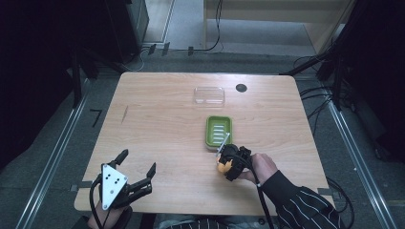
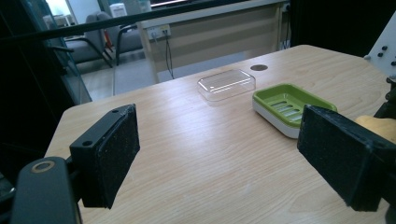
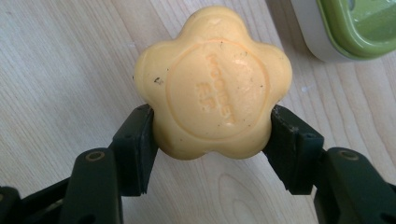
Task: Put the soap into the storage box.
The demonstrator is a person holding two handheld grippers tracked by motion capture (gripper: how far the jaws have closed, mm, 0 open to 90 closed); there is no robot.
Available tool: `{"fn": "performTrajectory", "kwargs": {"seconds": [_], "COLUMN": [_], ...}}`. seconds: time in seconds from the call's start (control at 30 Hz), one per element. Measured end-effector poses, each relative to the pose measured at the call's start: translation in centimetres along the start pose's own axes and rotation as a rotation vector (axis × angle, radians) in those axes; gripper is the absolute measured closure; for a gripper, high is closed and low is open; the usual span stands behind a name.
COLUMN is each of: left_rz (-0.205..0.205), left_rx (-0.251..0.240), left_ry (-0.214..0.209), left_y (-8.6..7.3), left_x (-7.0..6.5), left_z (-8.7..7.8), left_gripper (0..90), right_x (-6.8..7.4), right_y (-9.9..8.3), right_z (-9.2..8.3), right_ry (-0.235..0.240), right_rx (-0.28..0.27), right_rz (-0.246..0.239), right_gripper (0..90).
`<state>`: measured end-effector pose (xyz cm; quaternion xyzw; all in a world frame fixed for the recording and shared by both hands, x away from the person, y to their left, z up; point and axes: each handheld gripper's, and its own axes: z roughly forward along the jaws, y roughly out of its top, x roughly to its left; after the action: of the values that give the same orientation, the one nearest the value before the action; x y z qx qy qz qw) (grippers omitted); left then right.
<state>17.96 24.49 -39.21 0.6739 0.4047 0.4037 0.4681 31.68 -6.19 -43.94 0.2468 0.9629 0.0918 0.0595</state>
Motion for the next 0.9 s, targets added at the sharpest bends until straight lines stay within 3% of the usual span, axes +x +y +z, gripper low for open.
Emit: {"fn": "performTrajectory", "kwargs": {"seconds": [0.9], "left_rz": [0.000], "left_rx": [0.000], "left_ry": [-0.002], "left_y": [0.0], "left_x": [0.0], "left_z": [0.0], "left_gripper": [13.0], "right_x": [-1.0], "right_y": [-0.8], "right_z": [-2.1], "right_ry": [-0.043], "right_rx": [-0.027], "right_rz": [0.030], "right_gripper": [39.8]}}
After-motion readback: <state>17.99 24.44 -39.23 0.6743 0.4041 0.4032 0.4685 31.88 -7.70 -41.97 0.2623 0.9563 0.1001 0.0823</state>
